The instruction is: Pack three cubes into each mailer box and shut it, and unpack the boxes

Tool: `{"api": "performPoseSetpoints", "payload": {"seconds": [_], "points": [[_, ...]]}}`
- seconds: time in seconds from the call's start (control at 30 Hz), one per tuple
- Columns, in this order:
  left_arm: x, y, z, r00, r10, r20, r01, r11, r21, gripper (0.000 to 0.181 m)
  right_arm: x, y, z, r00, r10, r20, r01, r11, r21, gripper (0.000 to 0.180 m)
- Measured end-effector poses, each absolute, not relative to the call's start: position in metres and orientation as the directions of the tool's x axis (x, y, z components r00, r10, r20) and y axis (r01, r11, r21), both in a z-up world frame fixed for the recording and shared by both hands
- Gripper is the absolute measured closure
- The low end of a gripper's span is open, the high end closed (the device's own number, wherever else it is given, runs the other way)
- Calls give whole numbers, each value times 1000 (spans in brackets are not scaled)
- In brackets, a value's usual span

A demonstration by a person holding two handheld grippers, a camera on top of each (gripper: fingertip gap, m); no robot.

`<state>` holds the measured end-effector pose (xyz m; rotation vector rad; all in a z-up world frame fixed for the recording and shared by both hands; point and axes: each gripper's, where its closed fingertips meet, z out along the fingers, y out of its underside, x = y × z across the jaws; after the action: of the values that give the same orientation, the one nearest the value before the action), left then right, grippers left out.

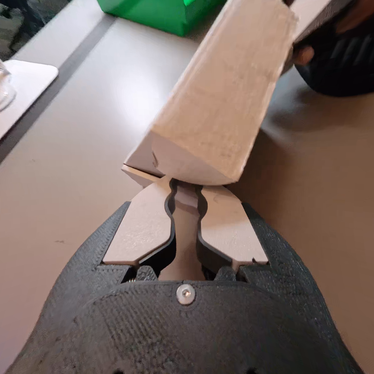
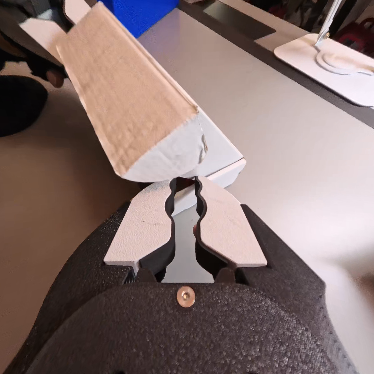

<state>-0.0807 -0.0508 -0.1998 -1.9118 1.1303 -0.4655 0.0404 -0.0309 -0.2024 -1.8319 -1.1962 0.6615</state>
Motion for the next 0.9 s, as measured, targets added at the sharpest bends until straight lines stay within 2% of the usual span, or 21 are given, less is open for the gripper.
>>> {"api": "performPoseSetpoints", "payload": {"seconds": [0.13, 0.2, 0.37, 0.5, 0.6, 0.73, 0.9], "points": [[-87, -69, -201, 446, -893, -65, -563, -223, -796, 151, 49, -40, -194, 359, 928, -98, 437, -260, -861, 152], [-99, -75, -199, 436, -897, -70, -569, -214, -794, 145, 61, -52, -196, 301, 942, -148, 476, -283, -832, 141], [-116, -71, -168, 447, -888, -108, -500, -148, -853, 127, 81, -50, -169, 266, 961, 74, 504, -73, -861, 114], [-95, -67, -153, 387, -905, -175, -543, -70, -837, 107, 60, -48, -155, 174, 927, 332, 628, 156, -763, 96], [-80, -69, -154, 334, -916, -223, -579, -12, -816, 106, 45, -47, -155, 103, 893, 438, 681, 258, -686, 94], [-75, -79, -172, 295, -919, -261, -643, 11, -766, 110, 40, -61, -173, 26, 905, 424, 717, 279, -639, 102], [-77, -88, -197, 305, -917, -256, -677, -20, -736, 122, 42, -69, -194, 53, 921, 386, 718, 234, -655, 113]]}}
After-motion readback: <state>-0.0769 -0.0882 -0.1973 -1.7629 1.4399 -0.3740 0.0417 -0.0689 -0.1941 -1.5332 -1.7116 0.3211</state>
